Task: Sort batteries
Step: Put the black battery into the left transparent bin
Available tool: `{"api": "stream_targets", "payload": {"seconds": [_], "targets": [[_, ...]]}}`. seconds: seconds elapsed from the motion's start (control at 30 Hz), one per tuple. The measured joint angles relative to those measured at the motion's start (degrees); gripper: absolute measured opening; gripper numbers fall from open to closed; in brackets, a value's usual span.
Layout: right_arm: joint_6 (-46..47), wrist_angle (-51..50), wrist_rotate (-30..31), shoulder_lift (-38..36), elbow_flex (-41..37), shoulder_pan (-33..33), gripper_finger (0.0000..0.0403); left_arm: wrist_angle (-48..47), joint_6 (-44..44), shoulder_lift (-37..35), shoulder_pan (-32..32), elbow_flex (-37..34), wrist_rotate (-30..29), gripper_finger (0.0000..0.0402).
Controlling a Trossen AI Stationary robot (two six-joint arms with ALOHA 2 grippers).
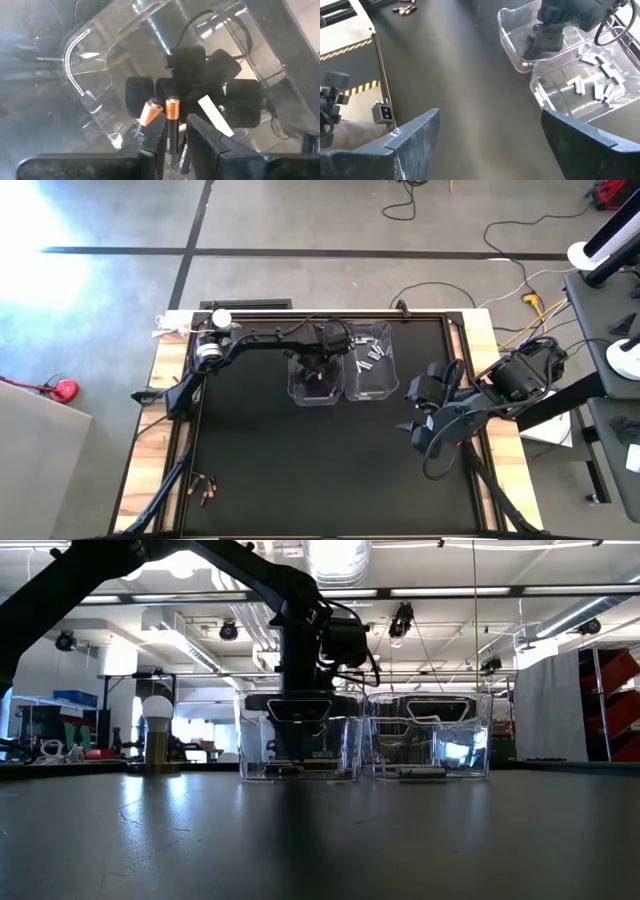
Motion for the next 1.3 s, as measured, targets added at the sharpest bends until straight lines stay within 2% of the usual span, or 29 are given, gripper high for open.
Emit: {"api": "stream_targets", "payload": {"seconds": [0.17, 0.27, 0.47, 0.63, 0.7, 0.83, 0.9, 0.97, 1.1, 1.3], "targets": [[0.3, 0.0, 0.0, 0.0, -0.1, 0.0, 0.0338, -0.5, 2.6, -1.5, -0.7, 0.8, -0.1, 0.0077], [1.2, 0.0, 0.0, 0.0, -0.8, 0.0, 0.0338, -0.9, 4.3, -4.8, -2.8, 2.6, -2.3, 0.0088], [2.5, 2.2, 0.0, 0.1, -5.0, 0.0, 0.0338, -7.2, 7.5, -14.7, -10.4, 3.5, -7.8, 0.0094], [-5.0, 4.8, 0.0, 0.1, -8.7, -1.5, 0.0338, -16.8, 4.8, -22.7, -18.9, 2.5, -7.8, 0.0094], [-8.3, 5.1, 3.2, 0.1, -9.5, -3.0, 0.0338, -18.8, 4.3, -26.0, -23.2, 0.5, -8.7, 0.0094], [-9.0, 8.4, 13.7, 0.0, -11.8, -6.1, 0.0338, -17.7, 4.0, -33.3, -33.9, -7.2, -10.9, 0.0094], [-9.0, 11.4, 15.0, 0.1, -13.7, -6.7, 0.0338, -17.2, -0.7, -37.0, -39.2, -11.6, -10.6, 0.0094], [-9.1, 15.8, 15.0, 0.1, -16.5, -6.7, 0.0338, -17.1, -8.9, -40.4, -43.0, -15.2, -10.5, 0.0094], [-11.3, 28.4, 14.9, 0.1, -23.2, -7.0, 0.0338, -17.1, -24.6, -46.1, -47.9, -21.8, -9.9, 0.0094], [-9.4, 48.9, 14.5, 0.1, -33.4, -10.6, 0.0338, -14.5, -31.7, -47.9, -53.4, -29.7, -3.7, 0.0104]]}}
